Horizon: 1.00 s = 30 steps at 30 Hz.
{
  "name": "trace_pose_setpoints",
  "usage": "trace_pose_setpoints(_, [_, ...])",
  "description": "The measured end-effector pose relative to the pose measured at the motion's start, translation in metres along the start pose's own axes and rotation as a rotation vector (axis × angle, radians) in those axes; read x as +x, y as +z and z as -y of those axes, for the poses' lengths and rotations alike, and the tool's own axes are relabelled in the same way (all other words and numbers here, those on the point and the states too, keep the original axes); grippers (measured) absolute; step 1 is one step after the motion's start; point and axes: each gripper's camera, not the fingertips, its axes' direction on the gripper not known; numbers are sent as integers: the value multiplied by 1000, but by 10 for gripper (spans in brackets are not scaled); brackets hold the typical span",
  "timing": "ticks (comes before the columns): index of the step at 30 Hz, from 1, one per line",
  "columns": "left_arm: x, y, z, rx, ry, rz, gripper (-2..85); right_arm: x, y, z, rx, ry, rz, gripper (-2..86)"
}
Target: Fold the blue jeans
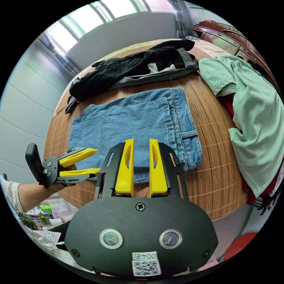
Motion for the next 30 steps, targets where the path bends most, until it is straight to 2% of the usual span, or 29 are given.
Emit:
trace_pose_setpoints(5, [-99, -76, -113, -18, -298, 135, 145, -105, 23, -22, -22, -181, 154, 95])
trace_pose_setpoints(8, [-157, -100, -180, -55, -499, 136, 145, -190, 49, -50, -73, -375, 194, 101])
trace_pose_setpoints(11, [-196, -108, -223, -62, -644, 84, 145, -270, 72, -84, -86, -623, 144, 109])
trace_pose_setpoints(15, [-210, -94, -239, -107, -656, 40, 145, -342, 110, -118, -122, -859, 34, 121])
trace_pose_setpoints(18, [-214, -80, -240, -136, -636, 5, 145, -369, 135, -134, -128, -971, -149, 91])
trace_pose_setpoints(21, [-222, -70, -241, -150, -640, -23, 145, -370, 131, -125, -81, -883, -185, 30])
trace_pose_setpoints(23, [-225, -62, -239, -165, -634, -75, 144, -369, 116, -116, -36, -812, -157, 19])
trace_pose_setpoints(27, [-233, -53, -236, -152, -659, -211, 139, -375, 95, -122, 51, -816, -162, 7])
trace_pose_setpoints(29, [-242, -41, -239, -135, -719, -342, 136, -375, 100, -125, 39, -830, -165, 5])
trace_pose_setpoints(30, [-244, -38, -241, -135, -737, -352, 135, -377, 105, -126, 33, -840, -175, 5])
